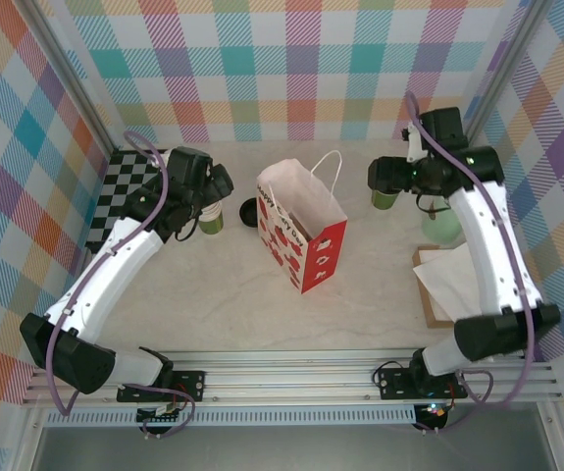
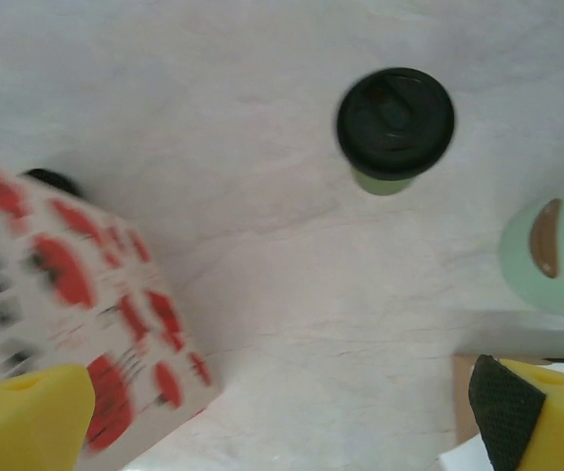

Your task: Pack the takeout coffee

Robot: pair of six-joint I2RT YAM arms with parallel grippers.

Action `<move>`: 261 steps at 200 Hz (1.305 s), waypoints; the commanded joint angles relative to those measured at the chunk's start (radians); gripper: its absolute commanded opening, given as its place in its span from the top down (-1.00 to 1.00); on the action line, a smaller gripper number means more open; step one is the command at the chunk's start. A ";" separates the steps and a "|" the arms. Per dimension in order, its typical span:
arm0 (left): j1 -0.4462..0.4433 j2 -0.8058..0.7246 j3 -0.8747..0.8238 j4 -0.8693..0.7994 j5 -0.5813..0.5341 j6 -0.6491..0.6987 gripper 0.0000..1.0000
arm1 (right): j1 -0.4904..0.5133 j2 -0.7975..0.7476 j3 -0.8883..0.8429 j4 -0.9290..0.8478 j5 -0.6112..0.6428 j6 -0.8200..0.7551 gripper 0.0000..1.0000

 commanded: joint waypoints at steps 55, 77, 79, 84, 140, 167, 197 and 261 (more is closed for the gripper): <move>0.025 -0.045 -0.055 -0.009 -0.112 -0.015 -1.00 | -0.076 0.384 0.112 0.131 0.051 -0.172 -1.00; 0.030 -0.037 -0.053 -0.015 -0.119 -0.010 -1.00 | -0.078 0.449 0.136 0.154 0.027 -0.204 -1.00; 0.030 -0.036 -0.052 -0.015 -0.120 -0.010 -1.00 | -0.078 0.455 0.140 0.154 0.028 -0.206 -1.00; 0.031 -0.034 -0.050 -0.017 -0.120 -0.010 -1.00 | -0.078 0.471 0.149 0.157 0.037 -0.209 -1.00; 0.033 -0.034 -0.057 -0.040 -0.153 -0.010 -1.00 | -0.090 0.592 0.257 0.160 0.105 -0.238 -1.00; 0.033 -0.043 -0.065 -0.042 -0.161 -0.009 -1.00 | -0.096 0.647 0.316 0.132 0.098 -0.238 -1.00; 0.034 -0.048 -0.067 -0.045 -0.169 -0.008 -1.00 | -0.104 0.684 0.348 0.108 0.083 -0.238 -1.00; 0.034 -0.043 -0.065 -0.047 -0.173 -0.006 -1.00 | -0.104 0.724 0.374 0.087 0.074 -0.276 -1.00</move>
